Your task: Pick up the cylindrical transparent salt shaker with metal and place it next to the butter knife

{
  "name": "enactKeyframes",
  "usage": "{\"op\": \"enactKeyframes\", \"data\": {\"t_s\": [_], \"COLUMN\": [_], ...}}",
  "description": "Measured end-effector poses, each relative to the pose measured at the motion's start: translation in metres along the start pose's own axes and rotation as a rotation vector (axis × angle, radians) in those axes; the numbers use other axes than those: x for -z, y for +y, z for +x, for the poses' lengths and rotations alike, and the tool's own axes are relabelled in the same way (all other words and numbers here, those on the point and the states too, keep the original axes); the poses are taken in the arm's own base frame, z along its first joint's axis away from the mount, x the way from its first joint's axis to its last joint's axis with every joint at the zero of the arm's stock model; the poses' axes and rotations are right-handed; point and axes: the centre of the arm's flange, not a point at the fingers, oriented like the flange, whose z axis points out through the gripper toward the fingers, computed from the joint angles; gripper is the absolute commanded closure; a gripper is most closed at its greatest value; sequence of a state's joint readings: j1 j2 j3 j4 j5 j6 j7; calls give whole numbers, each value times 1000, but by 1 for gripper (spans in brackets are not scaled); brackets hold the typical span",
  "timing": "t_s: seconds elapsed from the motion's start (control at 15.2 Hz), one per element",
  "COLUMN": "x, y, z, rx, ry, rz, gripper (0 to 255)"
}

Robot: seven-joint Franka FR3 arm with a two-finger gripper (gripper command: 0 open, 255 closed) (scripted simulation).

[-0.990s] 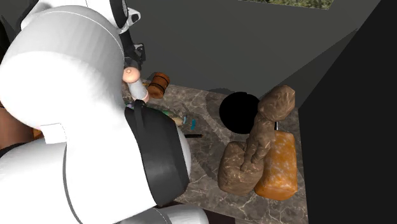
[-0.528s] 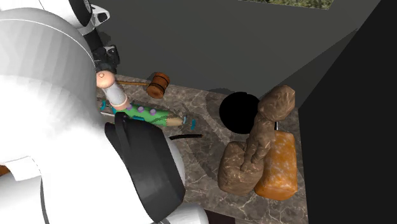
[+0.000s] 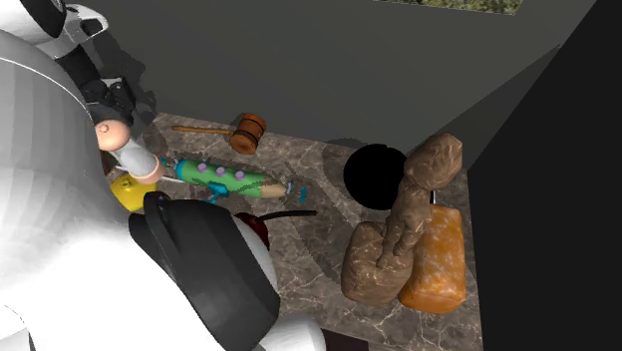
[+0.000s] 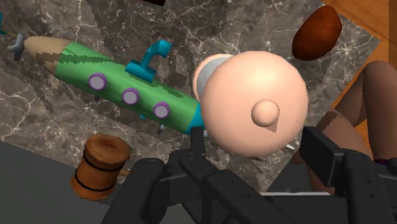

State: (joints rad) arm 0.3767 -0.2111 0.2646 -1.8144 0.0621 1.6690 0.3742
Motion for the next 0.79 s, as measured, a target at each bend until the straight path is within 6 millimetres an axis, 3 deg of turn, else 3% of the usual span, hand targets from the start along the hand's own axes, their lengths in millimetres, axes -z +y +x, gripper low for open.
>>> {"op": "enactKeyframes", "data": {"t_s": [0.53,0.79], "x": [32,19], "y": [-94,-107], "z": [-38,-47], "rx": [1,0], "ry": [1,0], "rz": [0,0], "gripper": [255,255]}}
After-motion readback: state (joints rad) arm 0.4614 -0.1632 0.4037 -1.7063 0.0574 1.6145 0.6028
